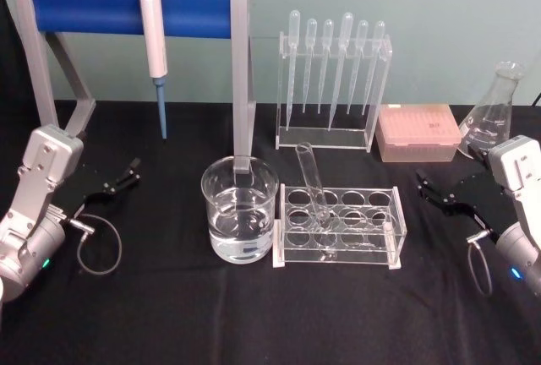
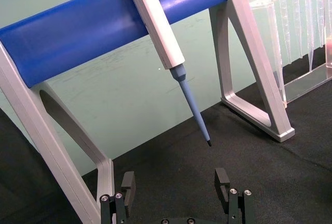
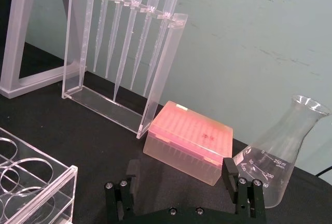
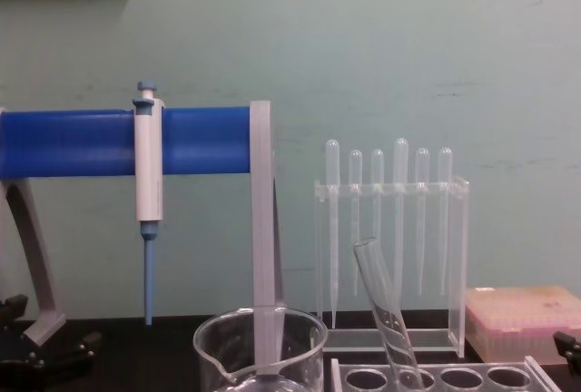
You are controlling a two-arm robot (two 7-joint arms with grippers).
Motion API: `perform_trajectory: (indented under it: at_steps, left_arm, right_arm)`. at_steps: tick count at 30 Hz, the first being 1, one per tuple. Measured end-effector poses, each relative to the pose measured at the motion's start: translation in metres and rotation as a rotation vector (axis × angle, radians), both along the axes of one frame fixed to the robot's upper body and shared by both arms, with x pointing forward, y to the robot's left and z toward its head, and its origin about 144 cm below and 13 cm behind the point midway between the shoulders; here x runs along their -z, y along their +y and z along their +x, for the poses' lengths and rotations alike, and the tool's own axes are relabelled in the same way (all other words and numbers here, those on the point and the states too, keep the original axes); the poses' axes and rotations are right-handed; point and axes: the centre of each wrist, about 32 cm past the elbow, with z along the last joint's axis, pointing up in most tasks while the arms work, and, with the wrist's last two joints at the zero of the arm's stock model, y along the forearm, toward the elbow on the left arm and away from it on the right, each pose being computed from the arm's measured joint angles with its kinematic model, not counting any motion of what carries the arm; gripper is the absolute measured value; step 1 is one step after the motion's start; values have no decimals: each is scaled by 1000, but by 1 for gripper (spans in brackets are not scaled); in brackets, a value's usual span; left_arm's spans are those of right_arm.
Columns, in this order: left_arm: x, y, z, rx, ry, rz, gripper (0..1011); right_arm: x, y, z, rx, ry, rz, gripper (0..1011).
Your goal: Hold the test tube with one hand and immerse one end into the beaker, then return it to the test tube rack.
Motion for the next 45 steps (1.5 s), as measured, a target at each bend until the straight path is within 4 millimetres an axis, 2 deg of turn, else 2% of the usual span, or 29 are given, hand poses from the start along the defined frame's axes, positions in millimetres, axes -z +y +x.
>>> perform_trajectory:
  at_steps: [2, 6, 7, 9, 12, 16, 21, 29, 36, 38, 45]
  left_arm:
    - [0, 0, 0, 0, 0, 0, 1000]
    - [0, 0, 0, 0, 0, 0, 1000]
    - [0, 0, 0, 0, 0, 0, 1000]
    - [0, 0, 0, 0, 0, 0, 1000]
    - [0, 0, 0, 0, 0, 0, 1000]
    - [0, 0, 0, 0, 0, 0, 1000]
    - [0, 0, 0, 0, 0, 0, 1000]
    - [0, 0, 0, 0, 0, 0, 1000]
    - [0, 0, 0, 0, 0, 0, 1000]
    - [0, 0, 0, 0, 0, 0, 1000]
    - [0, 0, 0, 0, 0, 0, 1000]
  right_arm:
    - [0, 0, -1, 1, -2, 0, 1002]
    - [-4, -3, -16, 9, -29, 1, 1002]
    - [-7, -4, -29, 8, -43, -4, 1002]
    - [-9, -4, -34, 5, -49, -5, 1002]
    - [-18, -3, -57, -23, -52, -10, 1002]
    - [-25, 2, -75, -82, -32, 1, 1002]
    - [-33, 14, -82, -210, 5, 36, 1002]
    - [-42, 41, -69, -382, 60, 59, 1002]
    - [-52, 60, -39, -477, 114, 62, 1002]
    - [-59, 66, -23, -503, 145, 65, 1003]
    - [-72, 73, 2, -523, 212, 73, 1003]
